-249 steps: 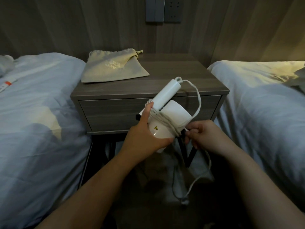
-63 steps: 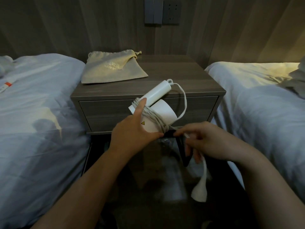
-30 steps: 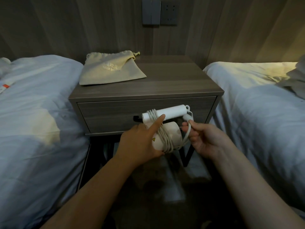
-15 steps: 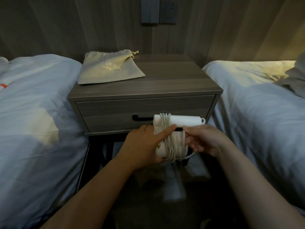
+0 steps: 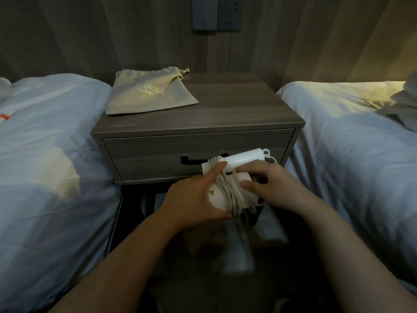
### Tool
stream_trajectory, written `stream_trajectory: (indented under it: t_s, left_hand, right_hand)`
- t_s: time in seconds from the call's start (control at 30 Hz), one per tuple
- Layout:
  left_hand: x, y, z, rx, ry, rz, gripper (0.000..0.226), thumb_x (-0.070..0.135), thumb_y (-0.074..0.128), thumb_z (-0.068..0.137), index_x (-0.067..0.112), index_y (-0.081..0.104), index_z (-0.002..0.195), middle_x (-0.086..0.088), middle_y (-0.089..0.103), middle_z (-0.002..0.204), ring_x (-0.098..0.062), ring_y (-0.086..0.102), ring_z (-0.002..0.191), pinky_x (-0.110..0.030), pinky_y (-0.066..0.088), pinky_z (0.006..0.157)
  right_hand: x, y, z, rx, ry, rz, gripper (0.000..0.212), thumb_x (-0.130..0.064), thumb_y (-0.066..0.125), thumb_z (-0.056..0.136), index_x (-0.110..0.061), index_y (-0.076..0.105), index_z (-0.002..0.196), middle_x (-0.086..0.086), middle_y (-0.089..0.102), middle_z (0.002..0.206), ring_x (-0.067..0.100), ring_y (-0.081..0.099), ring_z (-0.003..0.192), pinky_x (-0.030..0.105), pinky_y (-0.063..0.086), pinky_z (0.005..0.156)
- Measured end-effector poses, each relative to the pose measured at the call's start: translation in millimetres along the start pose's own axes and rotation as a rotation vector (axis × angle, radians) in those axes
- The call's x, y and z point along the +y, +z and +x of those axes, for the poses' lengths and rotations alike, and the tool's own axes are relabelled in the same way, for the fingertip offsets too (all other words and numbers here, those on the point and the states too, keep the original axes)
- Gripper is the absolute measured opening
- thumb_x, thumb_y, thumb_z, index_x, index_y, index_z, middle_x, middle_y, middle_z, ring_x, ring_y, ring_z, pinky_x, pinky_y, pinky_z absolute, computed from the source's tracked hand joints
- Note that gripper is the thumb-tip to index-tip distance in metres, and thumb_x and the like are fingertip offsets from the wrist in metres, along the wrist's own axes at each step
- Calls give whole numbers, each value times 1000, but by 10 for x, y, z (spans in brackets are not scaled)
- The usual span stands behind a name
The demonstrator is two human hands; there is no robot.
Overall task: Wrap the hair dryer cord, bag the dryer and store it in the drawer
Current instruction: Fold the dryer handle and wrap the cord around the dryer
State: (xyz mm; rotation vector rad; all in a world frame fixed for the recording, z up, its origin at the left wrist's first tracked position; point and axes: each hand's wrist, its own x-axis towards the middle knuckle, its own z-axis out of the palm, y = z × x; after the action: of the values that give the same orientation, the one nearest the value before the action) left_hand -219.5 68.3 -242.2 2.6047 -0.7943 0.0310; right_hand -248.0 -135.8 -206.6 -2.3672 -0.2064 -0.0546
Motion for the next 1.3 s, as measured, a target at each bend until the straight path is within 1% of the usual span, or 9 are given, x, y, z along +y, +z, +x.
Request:
stream_trajectory:
  t_s: [0.17,0.43,0.63,0.83,0.9,1.0,1.07,1.17,1.3]
  left_hand:
    - [-66,-98,23,-109,-7,-143,110,64,72,58,57,-3,138,6,56,129,-13,56,106,-31,48,90]
    - [-56,-126,5,-138,-46,-219,115,63,75,54,57,-3,138,6,52,135,-13,52,114,-34,45,97]
    - [-16,-41,-14,-175,-35,-123,116,65,73,57,54,-8,139,3,52,136,-14,52,115,-31,43,97]
    - [-60,-140,58,-71,-146,-386,109,55,78,59,51,6,142,6,48,140,-15,52,117,-33,45,96]
    - [-64,-148,77,-43,-166,-533,105,50,79,61,49,12,142,8,44,143,-10,48,118,-31,43,96]
    - [-37,-165,101,-46,-207,-721,97,38,78,66,41,19,144,8,43,140,-5,45,115,-25,39,93]
    - [-10,-168,113,-62,-235,-853,86,29,74,72,36,26,143,4,47,138,-9,50,112,-27,42,93]
    - [34,-159,101,-103,-257,-1115,60,28,75,71,37,47,123,2,60,120,-7,60,96,-24,50,80]
    - [53,-114,77,-133,-267,-1327,50,35,73,64,32,55,111,8,69,98,-9,66,87,-23,54,75]
  right_hand:
    - [17,-196,-91,-337,-17,-85,89,-21,82,64,-39,34,137,-31,39,124,-13,39,113,-4,32,86]
    - [-167,-38,-132,-183,-13,-117,86,-32,84,59,-36,39,132,-24,39,115,-6,37,106,0,33,71]
    - [-61,23,-105,-298,-1,-206,90,-39,82,59,-37,35,137,-15,42,128,5,39,117,20,39,93]
    - [-3,41,-51,92,-127,-258,92,-44,80,59,-22,40,139,1,44,139,16,31,131,40,30,112]
    - [-1,22,-20,283,-203,-183,84,-43,76,62,-17,45,136,0,43,137,16,32,131,30,27,112]
    - [-10,44,-2,579,-59,259,55,-35,54,81,-21,44,134,-6,44,133,6,40,124,10,32,99]
    - [73,69,63,708,152,616,37,-33,44,92,-18,53,124,0,57,124,11,52,116,20,42,96]
    - [184,103,171,446,412,946,39,-38,30,98,-19,64,96,2,66,100,18,58,101,32,41,89]
    - [149,164,156,239,407,929,58,-44,26,98,-16,71,74,4,73,80,21,61,92,35,44,88]
